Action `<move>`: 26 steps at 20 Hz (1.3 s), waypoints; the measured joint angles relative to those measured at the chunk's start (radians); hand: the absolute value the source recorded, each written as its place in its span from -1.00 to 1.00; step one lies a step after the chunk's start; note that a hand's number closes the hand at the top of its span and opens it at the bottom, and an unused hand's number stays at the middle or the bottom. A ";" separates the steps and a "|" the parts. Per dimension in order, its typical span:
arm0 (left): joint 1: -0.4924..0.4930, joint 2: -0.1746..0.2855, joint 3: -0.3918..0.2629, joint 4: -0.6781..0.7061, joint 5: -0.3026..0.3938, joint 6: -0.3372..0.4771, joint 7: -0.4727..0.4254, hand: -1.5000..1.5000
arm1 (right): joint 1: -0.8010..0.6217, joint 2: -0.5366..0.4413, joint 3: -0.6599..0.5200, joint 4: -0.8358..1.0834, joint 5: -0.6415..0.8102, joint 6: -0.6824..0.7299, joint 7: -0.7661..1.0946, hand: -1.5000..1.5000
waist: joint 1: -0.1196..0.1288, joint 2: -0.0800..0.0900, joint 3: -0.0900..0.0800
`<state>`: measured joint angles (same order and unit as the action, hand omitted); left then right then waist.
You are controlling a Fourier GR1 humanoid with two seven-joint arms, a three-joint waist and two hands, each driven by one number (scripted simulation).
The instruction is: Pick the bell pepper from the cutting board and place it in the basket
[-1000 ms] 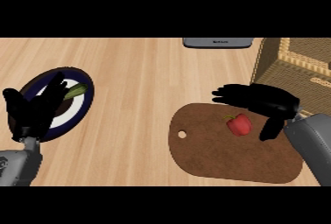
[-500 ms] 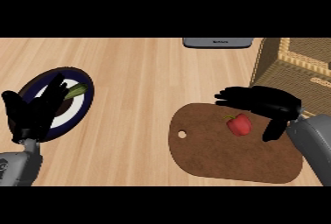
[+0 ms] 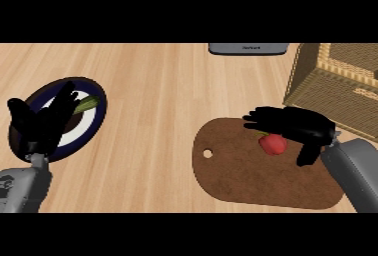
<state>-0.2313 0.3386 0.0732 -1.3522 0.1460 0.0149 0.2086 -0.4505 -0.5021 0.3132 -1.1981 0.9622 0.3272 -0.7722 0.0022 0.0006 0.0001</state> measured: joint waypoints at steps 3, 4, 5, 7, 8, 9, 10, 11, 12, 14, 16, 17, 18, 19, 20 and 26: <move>0.011 -0.010 0.007 -0.019 -0.010 -0.006 0.007 0.00 | -0.002 0.028 -0.004 0.024 0.045 -0.019 -0.012 1.00 | 0.001 0.000 0.000; 0.022 -0.020 0.002 -0.035 -0.016 0.001 0.011 0.00 | -0.004 0.031 -0.001 0.038 0.064 -0.036 -0.023 1.00 | 0.002 -0.001 -0.001; 0.018 -0.019 0.004 -0.025 -0.018 -0.005 0.003 0.00 | -0.010 0.020 0.006 0.055 0.083 -0.059 -0.043 1.00 | 0.003 -0.002 -0.003; 0.018 -0.015 0.013 -0.017 -0.018 -0.018 -0.003 0.00 | -0.021 0.027 0.013 0.068 0.114 -0.079 -0.052 1.00 | 0.002 -0.003 -0.005; 0.003 -0.013 0.019 -0.011 -0.020 -0.019 0.003 0.00 | -0.020 0.030 0.016 0.069 0.132 -0.091 -0.056 1.00 | 0.001 -0.004 -0.006; 0.018 -0.012 0.023 -0.033 -0.016 -0.023 0.017 0.00 | -0.011 0.028 0.016 0.062 0.145 -0.097 -0.060 1.00 | 0.002 -0.006 -0.008; 0.021 -0.017 0.025 -0.027 -0.020 -0.024 0.011 0.00 | -0.018 0.034 0.011 0.069 0.154 -0.101 -0.066 1.00 | 0.001 -0.006 -0.008; 0.036 -0.023 0.021 -0.044 -0.026 -0.022 0.010 0.00 | -0.024 0.042 0.011 0.075 0.163 -0.102 -0.068 1.00 | 0.002 -0.007 -0.008; 0.041 -0.023 0.024 -0.049 -0.027 -0.026 0.008 0.00 | -0.019 0.043 0.014 0.057 0.174 -0.088 -0.063 1.00 | 0.001 -0.006 -0.008; 0.044 -0.032 0.022 -0.067 -0.033 -0.019 0.023 0.00 | -0.002 0.046 0.016 0.055 0.196 -0.109 -0.074 1.00 | 0.001 -0.009 -0.011; 0.035 -0.030 0.034 -0.042 -0.033 -0.031 0.009 0.00 | 0.008 0.043 0.014 0.053 0.210 -0.125 -0.092 1.00 | 0.000 -0.011 -0.014; 0.037 -0.035 0.033 -0.036 -0.036 -0.028 0.005 0.00 | 0.012 0.061 0.012 0.036 0.215 -0.101 -0.050 1.00 | -0.003 -0.012 -0.014; 0.043 -0.034 0.034 -0.038 -0.036 -0.029 0.003 0.00 | 0.023 0.086 -0.002 0.029 0.213 -0.082 0.004 1.00 | -0.006 -0.014 -0.016; 0.044 -0.031 0.039 -0.040 -0.034 -0.027 0.005 0.00 | 0.033 0.115 -0.022 0.024 0.209 -0.062 0.069 1.00 | -0.012 -0.018 -0.019; 0.045 -0.028 0.043 -0.041 -0.034 -0.026 0.006 0.00 | 0.042 0.144 -0.046 0.022 0.207 -0.050 0.137 1.00 | -0.020 -0.021 -0.022; 0.058 -0.020 0.061 -0.037 -0.032 -0.018 0.007 0.00 | 0.110 0.303 -0.191 -0.020 0.197 -0.031 0.522 1.00 | -0.062 -0.038 -0.037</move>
<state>-0.1734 0.3188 0.1343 -1.3889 0.1138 -0.0029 0.2151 -0.3402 -0.1994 0.1218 -1.2184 1.1594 0.2966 -0.2498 -0.0600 -0.0372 -0.0369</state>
